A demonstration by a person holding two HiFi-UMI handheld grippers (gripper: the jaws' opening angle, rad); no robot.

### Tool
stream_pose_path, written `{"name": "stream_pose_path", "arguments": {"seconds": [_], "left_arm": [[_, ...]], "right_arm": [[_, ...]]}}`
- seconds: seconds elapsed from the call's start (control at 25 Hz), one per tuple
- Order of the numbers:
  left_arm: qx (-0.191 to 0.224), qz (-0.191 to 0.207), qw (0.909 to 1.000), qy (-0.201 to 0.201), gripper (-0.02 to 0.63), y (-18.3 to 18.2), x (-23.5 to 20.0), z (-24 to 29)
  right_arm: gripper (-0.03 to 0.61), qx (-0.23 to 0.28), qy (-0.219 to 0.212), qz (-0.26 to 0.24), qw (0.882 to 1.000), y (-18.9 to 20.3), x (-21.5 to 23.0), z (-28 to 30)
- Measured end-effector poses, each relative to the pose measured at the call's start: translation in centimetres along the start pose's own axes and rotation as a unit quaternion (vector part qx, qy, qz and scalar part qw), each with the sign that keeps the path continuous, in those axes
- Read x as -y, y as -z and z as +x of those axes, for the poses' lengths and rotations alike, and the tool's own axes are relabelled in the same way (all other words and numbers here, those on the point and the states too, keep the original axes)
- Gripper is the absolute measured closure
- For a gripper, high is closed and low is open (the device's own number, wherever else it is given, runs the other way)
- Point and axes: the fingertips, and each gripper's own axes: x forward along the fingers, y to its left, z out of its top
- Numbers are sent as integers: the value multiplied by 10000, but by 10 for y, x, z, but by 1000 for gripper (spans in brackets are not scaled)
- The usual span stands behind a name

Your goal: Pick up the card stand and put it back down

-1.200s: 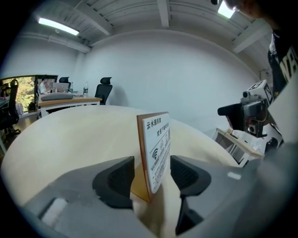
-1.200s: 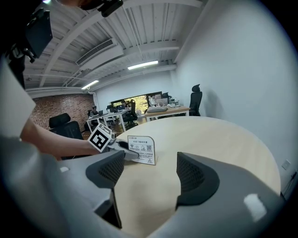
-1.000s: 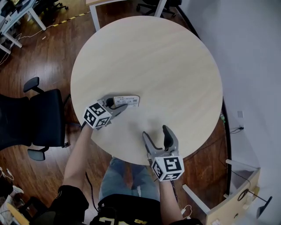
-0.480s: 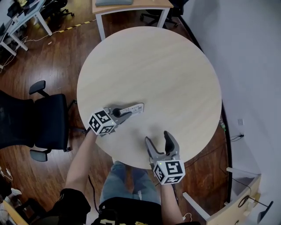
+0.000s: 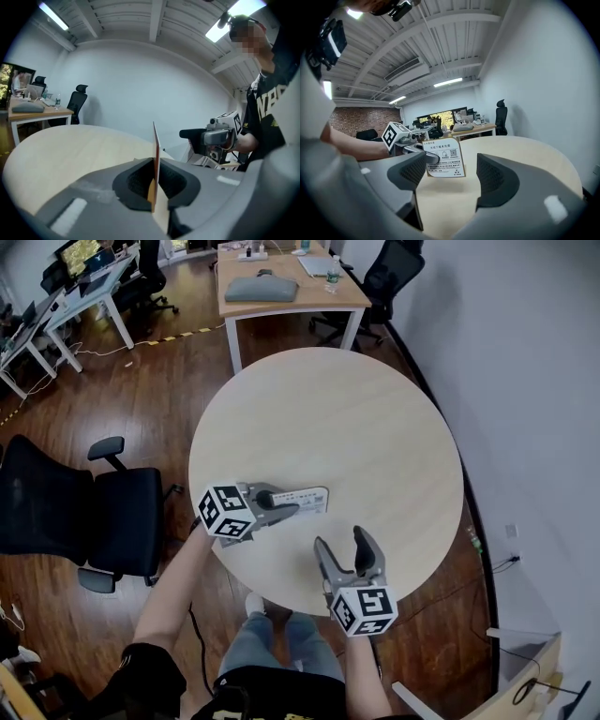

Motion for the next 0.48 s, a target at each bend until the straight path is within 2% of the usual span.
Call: {"name": "stream_pose_path", "arguments": {"seconds": [0.28, 0.48], "left_arm": [[167, 347, 9991, 154, 598, -70, 34, -32], [74, 778, 9969, -34, 597, -115, 39, -66]], "right_arm": [[235, 661, -102, -316, 9973, -71, -17, -11], [238, 1163, -117, -504, 9919, -121, -27, -19]]}}
